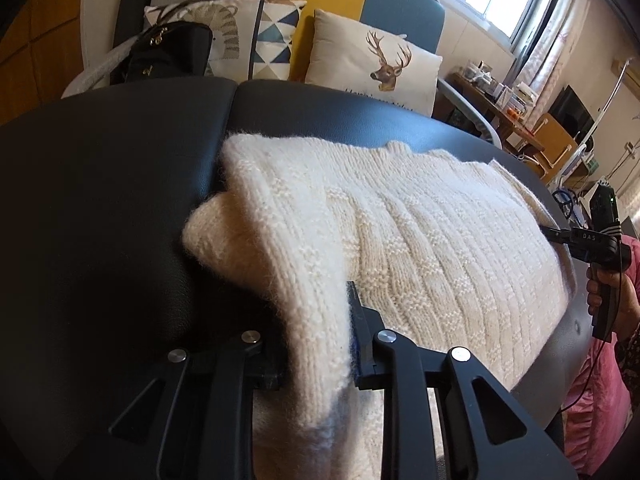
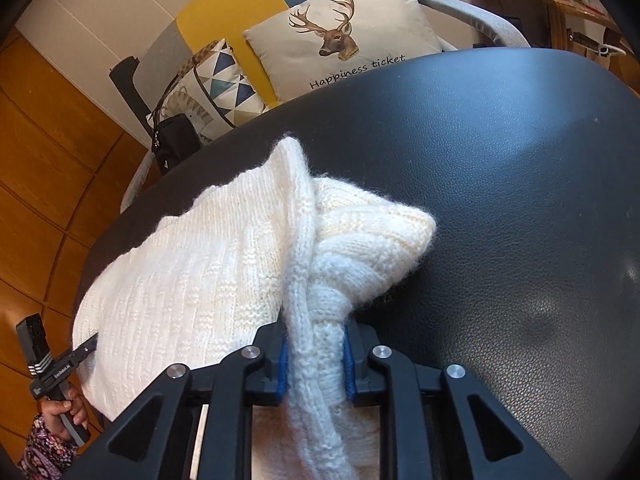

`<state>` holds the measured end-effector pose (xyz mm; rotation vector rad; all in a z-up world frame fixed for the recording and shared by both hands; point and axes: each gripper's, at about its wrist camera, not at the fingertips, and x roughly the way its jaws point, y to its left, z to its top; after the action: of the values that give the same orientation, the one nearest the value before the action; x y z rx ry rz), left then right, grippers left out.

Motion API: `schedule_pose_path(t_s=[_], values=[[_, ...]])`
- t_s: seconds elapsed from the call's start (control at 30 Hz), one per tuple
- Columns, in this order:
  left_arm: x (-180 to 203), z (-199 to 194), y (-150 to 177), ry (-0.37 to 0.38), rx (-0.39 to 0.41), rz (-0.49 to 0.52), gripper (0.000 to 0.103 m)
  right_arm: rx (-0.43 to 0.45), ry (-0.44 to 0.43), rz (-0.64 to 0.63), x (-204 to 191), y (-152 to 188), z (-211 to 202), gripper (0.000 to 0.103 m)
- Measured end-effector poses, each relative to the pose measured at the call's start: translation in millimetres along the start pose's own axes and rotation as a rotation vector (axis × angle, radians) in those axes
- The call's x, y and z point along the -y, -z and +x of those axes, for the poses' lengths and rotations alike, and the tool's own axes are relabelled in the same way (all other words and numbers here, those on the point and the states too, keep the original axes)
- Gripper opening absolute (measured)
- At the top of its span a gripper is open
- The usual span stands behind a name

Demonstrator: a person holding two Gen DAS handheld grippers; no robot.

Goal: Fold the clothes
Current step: 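Grasp the sweater's folded end with the right gripper, then lift the held sweater end and fold it over the sweater with the right gripper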

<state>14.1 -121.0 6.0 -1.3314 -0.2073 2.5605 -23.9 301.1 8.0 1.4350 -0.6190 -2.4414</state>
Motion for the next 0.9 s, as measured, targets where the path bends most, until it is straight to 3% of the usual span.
schedule_pose_path(t_s=[0.17,0.43,0.9], values=[[2.6,-14.2,-0.9,0.012,0.061,-0.013,0.020,0.019,-0.028,0.013,-5.1,-1.1,-8.0,0.019],[4.9,-35.6,2.5,0.021,0.091,-0.008,0.018,0.035,-0.058,0.004,-24.0,-7.3,-19.9,0.019],[13.4,-102.7,8.0,0.007,0.237,0.039,0.018,0.026,-0.125,-0.090,-109.4,-16.2,-13.9,0.019]])
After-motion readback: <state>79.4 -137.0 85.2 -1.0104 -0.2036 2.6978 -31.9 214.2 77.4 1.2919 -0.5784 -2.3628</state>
